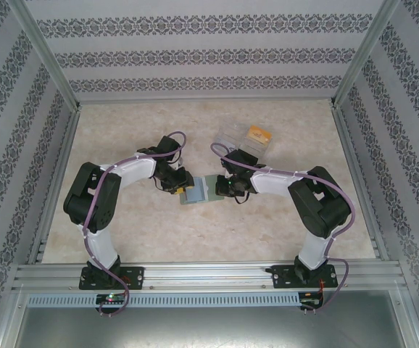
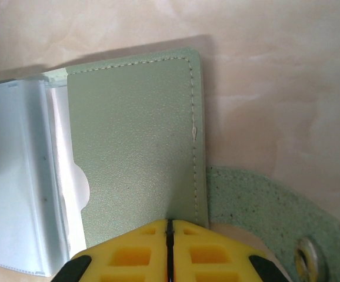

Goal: Take the credit cards out of the card holder

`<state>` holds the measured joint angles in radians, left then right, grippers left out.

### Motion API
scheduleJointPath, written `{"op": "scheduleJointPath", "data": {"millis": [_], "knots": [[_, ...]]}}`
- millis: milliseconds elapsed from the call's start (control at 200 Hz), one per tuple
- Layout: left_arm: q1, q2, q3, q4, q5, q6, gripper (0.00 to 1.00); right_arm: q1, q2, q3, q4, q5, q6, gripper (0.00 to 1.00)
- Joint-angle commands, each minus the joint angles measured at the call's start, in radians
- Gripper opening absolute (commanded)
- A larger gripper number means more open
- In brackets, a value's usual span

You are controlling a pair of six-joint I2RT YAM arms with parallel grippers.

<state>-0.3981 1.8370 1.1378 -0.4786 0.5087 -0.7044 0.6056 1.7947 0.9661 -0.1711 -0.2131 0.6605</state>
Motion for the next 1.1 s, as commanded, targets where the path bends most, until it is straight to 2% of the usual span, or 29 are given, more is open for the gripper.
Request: {"op": "scheduleJointPath", "data": {"millis": [0, 525, 749, 884, 1094], "knots": [[-0.007, 0.027, 0.018, 0.012, 0.014, 0.013, 0.38, 0.000, 0.057, -0.001, -0.025, 0.004, 0.021, 0.11], [-0.034, -0.015, 0.039, 0.119, 0.167, 0.065, 0.40, 0.000, 0.017, -0.005, 0.000, -0.005, 0.050, 0.11], [-0.048, 0.001, 0.049, 0.215, 0.242, 0.040, 0.42, -0.009, -0.115, -0.041, 0.052, -0.001, 0.072, 0.14], [-0.067, 0.036, 0.081, 0.261, 0.258, 0.025, 0.44, -0.011, -0.209, -0.080, 0.062, 0.033, 0.076, 0.18], [-0.094, 0.123, 0.142, 0.284, 0.262, 0.011, 0.48, -0.010, -0.322, -0.158, 0.053, 0.076, 0.097, 0.19]]}}
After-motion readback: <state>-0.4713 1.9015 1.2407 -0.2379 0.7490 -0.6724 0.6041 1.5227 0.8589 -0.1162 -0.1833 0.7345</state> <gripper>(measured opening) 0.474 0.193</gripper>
